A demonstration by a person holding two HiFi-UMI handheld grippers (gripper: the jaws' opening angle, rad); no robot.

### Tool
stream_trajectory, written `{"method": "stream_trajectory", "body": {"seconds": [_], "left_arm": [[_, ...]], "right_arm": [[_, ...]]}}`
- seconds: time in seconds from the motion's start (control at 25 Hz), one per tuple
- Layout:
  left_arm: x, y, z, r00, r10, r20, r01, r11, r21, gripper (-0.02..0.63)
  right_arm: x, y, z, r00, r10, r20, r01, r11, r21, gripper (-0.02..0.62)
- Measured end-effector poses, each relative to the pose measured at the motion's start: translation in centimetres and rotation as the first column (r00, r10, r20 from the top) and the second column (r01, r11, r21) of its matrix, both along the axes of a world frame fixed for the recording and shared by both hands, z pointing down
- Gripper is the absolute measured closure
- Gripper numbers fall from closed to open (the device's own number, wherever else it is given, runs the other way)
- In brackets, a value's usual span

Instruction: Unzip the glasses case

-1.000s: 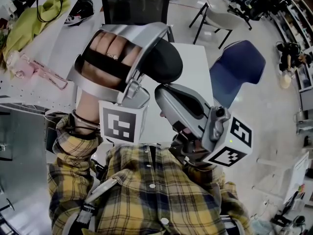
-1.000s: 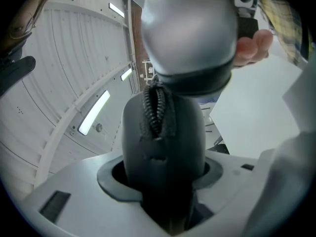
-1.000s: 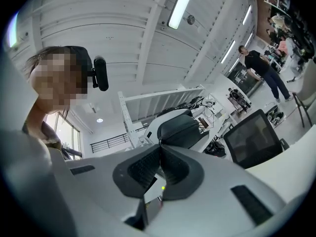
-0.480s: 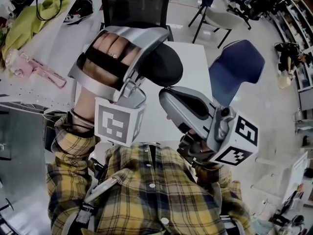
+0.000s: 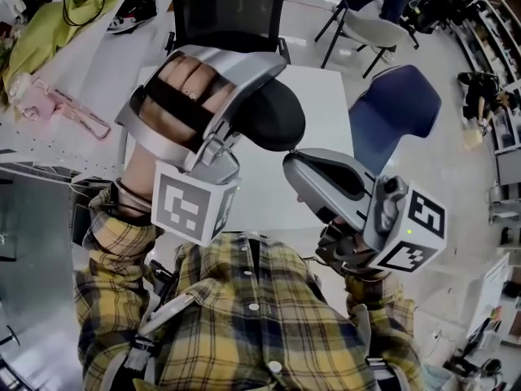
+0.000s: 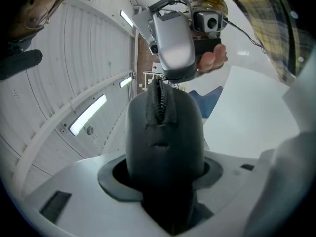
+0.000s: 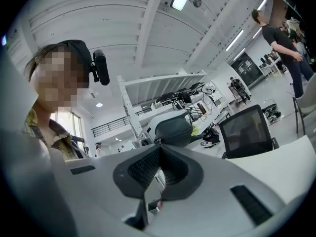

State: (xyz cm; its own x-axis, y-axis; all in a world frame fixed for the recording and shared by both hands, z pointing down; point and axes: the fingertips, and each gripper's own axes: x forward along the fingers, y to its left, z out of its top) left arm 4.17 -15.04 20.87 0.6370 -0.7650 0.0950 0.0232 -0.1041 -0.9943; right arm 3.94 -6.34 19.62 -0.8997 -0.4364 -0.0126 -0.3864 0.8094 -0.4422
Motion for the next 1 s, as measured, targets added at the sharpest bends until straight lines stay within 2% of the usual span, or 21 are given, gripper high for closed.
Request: {"method": "stream_trajectory", "body": {"seconds": [0.24,0.52,0.72,1.0], "left_arm": [[0.2,1.2,0.7,0.998,0.054,-0.039,-0.057,0.995,-0.077,0.364],[1.0,3.0,1.6,0.986,0.143,-0.086,-0.157,0.970,-0.184,0.364],[1.7,4.5,1.6,0.964,0.217,-0.154,-0.251,0.933,-0.259,0.364],[2.4,6.5,2.1,0.924,0.316,-0.216,-0.376,0.856,-0.354,0.364]], "right_arm": [[0.6,0.3,0.2,0.998,0.002,-0.055,-0.002,1.000,0.012,0.597],[1.7,0.3,0.7,0.994,-0.011,-0.106,0.011,1.000,-0.007,0.597],[2.1,0.6,0.6,0.988,-0.041,-0.152,0.040,0.999,-0.012,0.597],[2.2,1.8,1.2,0.970,-0.126,-0.206,0.112,0.991,-0.080,0.597]]}}
